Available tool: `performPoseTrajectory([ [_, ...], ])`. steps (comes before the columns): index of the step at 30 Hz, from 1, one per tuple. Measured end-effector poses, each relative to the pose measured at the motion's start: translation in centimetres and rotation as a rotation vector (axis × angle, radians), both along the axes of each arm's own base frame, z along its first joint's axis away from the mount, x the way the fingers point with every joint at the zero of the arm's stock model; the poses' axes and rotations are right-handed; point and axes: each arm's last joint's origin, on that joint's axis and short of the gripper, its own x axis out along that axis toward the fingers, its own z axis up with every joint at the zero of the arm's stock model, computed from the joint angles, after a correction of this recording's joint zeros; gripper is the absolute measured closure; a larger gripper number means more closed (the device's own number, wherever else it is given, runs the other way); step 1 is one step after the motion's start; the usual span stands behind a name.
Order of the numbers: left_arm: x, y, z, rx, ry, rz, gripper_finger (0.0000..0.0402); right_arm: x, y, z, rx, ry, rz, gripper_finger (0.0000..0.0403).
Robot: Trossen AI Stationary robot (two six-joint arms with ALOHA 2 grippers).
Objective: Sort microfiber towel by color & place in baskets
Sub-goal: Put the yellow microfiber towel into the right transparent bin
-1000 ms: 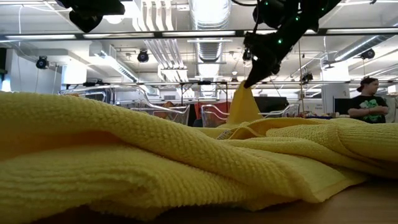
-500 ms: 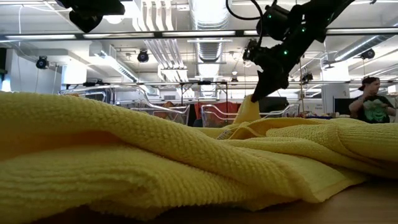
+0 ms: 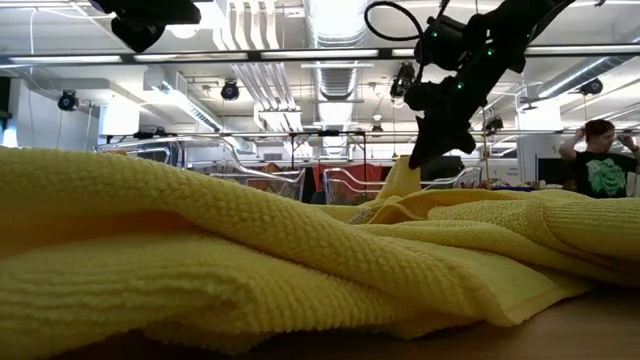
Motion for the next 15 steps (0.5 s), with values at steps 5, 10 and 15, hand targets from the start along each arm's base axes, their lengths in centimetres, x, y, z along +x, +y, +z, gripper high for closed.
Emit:
performPoseTrajectory([
  [5,0.0,0.0,0.0,0.0,0.0,0.0,0.0402,-0.5,-0.8,-0.2,0.045,0.005,-0.043,0.0394],
  [10,0.0,0.0,0.0,0.0,0.0,0.0,0.0402,-0.4,-1.6,-1.1,0.069,0.023,-0.059,0.0394],
  [15,0.0,0.0,0.0,0.0,0.001,0.0,0.0402,0.3,-2.1,-2.7,0.08,0.068,-0.056,0.0394],
])
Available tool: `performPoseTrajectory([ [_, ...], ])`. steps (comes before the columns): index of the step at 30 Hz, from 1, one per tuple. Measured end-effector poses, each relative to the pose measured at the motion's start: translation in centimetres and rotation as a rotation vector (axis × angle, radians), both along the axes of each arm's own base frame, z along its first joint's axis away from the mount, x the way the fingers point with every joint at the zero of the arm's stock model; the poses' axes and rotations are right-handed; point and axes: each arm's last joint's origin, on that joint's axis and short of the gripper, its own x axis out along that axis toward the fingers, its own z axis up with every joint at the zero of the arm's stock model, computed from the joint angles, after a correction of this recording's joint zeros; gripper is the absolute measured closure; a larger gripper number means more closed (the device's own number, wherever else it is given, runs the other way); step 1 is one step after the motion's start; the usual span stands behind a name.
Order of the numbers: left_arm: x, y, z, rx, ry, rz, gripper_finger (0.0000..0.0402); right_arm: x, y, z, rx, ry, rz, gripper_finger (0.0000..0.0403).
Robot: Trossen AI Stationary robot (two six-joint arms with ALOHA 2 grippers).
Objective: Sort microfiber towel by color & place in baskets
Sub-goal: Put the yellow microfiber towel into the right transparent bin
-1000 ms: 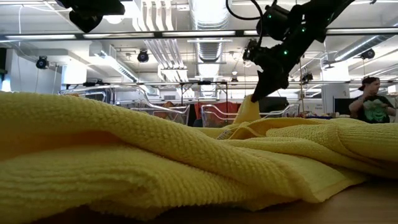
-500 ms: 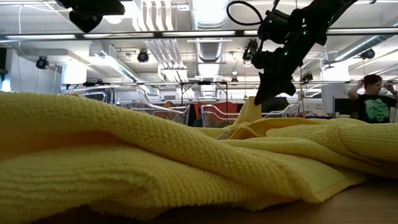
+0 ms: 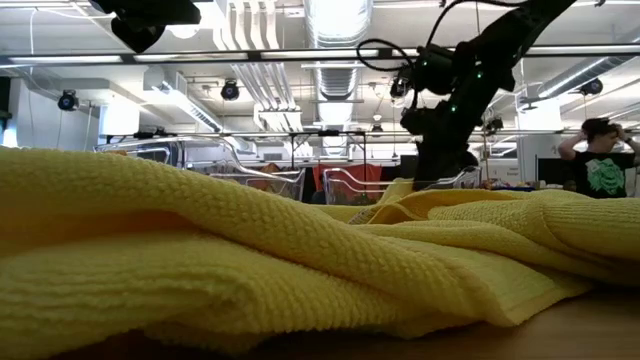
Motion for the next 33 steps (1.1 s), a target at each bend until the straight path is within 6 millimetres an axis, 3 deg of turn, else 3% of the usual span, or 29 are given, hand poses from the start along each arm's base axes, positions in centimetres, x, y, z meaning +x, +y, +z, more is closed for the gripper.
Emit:
performPoseTrajectory([
  [7,-0.01,0.0,-0.02,-0.004,0.001,0.001,0.0402,0.71,-0.44,-0.77,-0.03,0.002,0.009,0.0394],
  [20,-0.01,-0.01,-0.02,-0.006,0.001,0.002,0.0402,0.32,-0.22,0.04,-0.021,-0.028,-0.018,0.0389],
  [33,-0.01,-0.01,-0.02,-0.006,0.001,0.001,0.0402,0.22,-0.28,0.2,-0.046,-0.022,-0.043,0.027],
])
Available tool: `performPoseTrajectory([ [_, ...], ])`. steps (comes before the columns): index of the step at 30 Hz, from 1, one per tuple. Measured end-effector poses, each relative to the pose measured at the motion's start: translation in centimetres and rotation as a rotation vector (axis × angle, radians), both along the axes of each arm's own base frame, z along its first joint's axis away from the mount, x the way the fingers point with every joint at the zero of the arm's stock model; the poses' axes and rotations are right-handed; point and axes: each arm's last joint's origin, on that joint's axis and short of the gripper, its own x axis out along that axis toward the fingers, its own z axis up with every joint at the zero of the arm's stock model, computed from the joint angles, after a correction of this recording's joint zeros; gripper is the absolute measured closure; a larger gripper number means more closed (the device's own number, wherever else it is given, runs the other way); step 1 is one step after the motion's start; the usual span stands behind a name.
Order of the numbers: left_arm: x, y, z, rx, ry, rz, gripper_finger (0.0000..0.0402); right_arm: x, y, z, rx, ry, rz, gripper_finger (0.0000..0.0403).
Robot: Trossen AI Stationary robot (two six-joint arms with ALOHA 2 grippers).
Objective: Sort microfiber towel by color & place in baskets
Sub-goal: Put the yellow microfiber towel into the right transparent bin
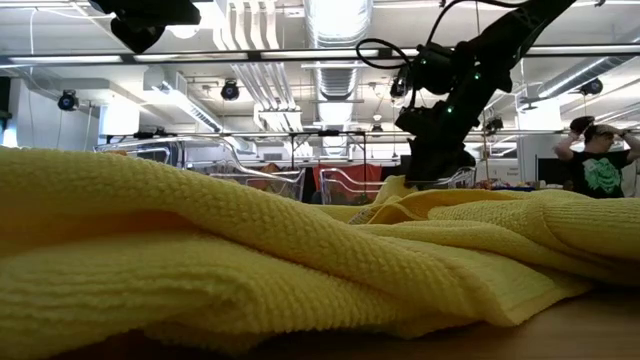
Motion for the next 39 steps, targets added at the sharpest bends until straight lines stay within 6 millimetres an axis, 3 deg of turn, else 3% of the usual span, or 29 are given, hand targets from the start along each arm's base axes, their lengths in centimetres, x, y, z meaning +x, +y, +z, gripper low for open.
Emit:
performPoseTrajectory([
  [10,0.0,0.0,0.0,0.0,0.0,0.0,0.0402,-0.7,0.3,0.6,0.016,0.021,-0.008,0.0199],
  [20,0.0,0.0,0.0,0.0,-0.001,0.001,0.0402,-1.5,0.7,2.1,-0.015,0.005,-0.019,0.02],
  [24,0.0,0.0,0.0,0.0,-0.001,0.001,0.0402,-1.3,0.5,3.6,-0.075,-0.027,-0.025,0.022],
  [28,0.0,0.0,0.0,0.0,-0.001,0.001,0.0402,-0.2,0.0,4.2,-0.106,-0.052,-0.003,0.0266],
  [36,0.0,0.0,0.0,0.0,-0.001,0.001,0.0402,1.7,-1.0,1.5,-0.071,0.044,0.037,0.0382],
  [39,0.0,0.0,0.0,0.0,-0.001,0.002,0.0402,2.1,-1.2,0.5,-0.049,0.077,0.048,0.039],
])
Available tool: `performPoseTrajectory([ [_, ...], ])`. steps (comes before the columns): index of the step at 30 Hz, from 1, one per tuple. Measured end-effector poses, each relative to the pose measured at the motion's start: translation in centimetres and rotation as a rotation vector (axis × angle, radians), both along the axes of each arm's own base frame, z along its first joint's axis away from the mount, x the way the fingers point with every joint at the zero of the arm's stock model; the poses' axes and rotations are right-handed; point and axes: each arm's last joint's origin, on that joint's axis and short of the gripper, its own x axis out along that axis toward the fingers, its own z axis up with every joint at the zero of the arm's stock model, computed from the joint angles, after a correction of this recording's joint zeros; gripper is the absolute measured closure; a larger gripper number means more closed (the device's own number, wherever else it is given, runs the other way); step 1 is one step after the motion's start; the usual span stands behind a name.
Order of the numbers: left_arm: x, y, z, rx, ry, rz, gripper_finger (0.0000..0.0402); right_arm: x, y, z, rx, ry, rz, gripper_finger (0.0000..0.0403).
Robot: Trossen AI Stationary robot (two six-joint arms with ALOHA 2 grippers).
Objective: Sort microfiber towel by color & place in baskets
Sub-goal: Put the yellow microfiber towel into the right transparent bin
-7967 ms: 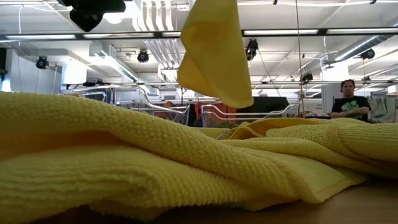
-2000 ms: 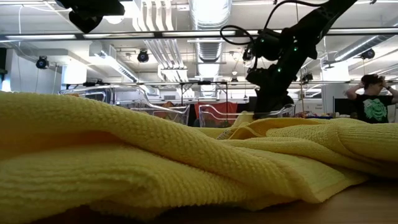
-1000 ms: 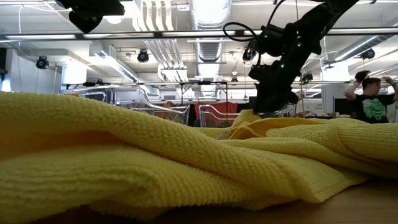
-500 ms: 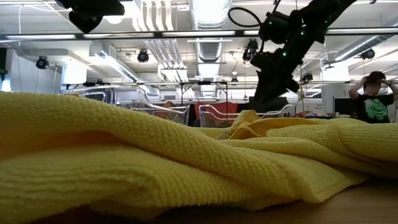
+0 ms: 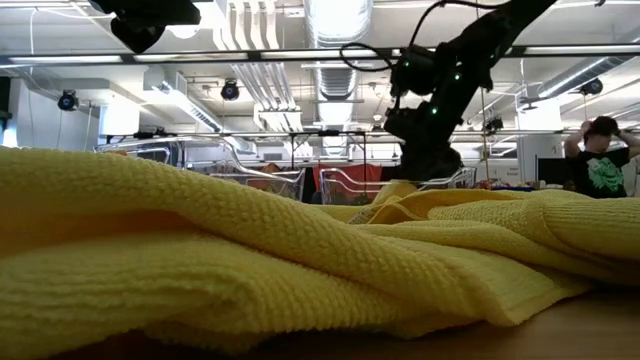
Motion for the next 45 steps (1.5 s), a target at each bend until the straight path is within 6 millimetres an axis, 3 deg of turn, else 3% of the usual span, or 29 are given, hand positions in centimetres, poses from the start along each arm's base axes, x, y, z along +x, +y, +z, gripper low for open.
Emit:
performPoseTrajectory([
  [9,0.0,0.0,0.0,0.0,0.0,0.0,0.0402,0.7,-0.4,-0.9,0.017,0.026,0.017,0.039],
  [18,0.0,0.0,0.0,-0.01,-0.001,0.004,0.0402,-0.2,0.2,2.4,-0.023,-0.065,0.005,0.039],
  [23,0.0,0.0,0.0,-0.061,-0.008,0.022,0.0402,-1.0,1.5,4.1,-0.036,-0.086,0.022,0.039],
  [34,-0.1,-0.4,0.0,-0.167,-0.019,0.035,0.0402,-1.5,8.4,8.4,-0.109,-0.222,0.168,0.039],
  [45,0.4,-2.8,-0.5,-0.222,0.03,-0.024,0.0402,-1.4,16.1,9.1,-0.041,-0.27,0.416,0.039],
])
